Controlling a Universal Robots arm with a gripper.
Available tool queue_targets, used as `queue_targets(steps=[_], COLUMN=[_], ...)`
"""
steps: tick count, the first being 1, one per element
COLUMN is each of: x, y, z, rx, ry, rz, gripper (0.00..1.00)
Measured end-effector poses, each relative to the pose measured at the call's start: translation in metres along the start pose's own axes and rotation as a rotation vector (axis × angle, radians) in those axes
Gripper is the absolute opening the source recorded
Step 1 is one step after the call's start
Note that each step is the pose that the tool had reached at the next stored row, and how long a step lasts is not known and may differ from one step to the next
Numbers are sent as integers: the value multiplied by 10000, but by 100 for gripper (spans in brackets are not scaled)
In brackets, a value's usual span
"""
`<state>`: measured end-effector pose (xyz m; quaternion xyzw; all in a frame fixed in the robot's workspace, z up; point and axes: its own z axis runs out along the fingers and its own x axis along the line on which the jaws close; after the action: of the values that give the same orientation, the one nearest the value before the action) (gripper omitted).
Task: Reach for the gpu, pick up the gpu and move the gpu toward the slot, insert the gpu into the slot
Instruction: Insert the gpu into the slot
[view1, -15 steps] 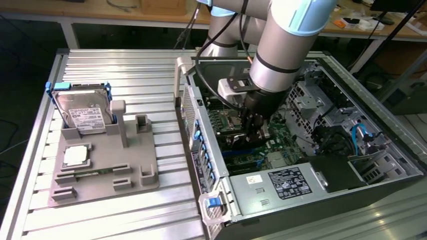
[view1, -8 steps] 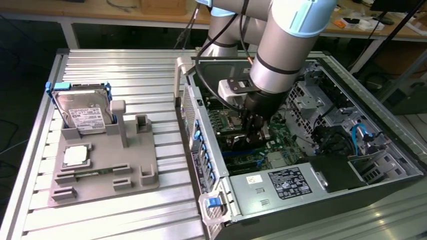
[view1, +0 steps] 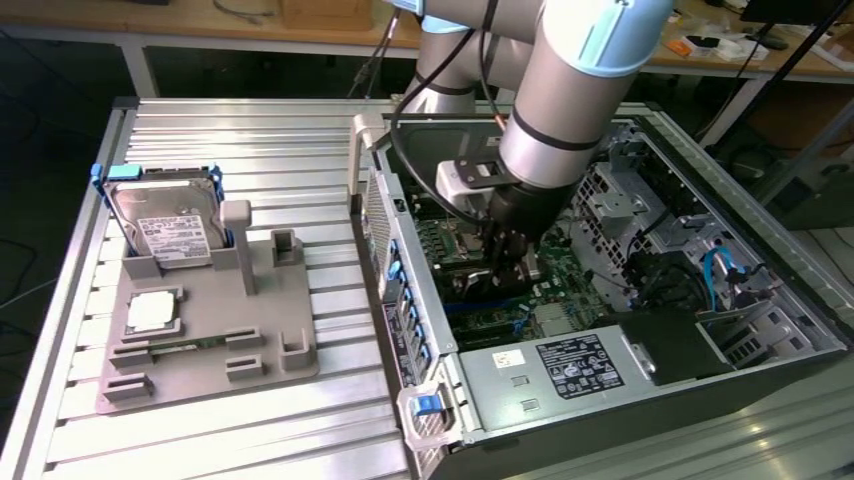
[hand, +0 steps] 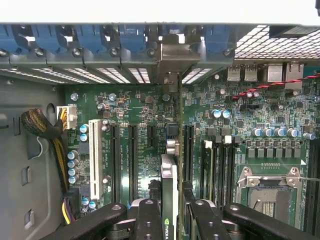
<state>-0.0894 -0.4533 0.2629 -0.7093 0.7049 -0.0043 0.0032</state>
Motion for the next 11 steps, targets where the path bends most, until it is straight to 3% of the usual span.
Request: queue_targets(steps=[11], x=[0], y=[1], z=[46], rx=[-3], ry=[4], rz=[0], gripper=[27])
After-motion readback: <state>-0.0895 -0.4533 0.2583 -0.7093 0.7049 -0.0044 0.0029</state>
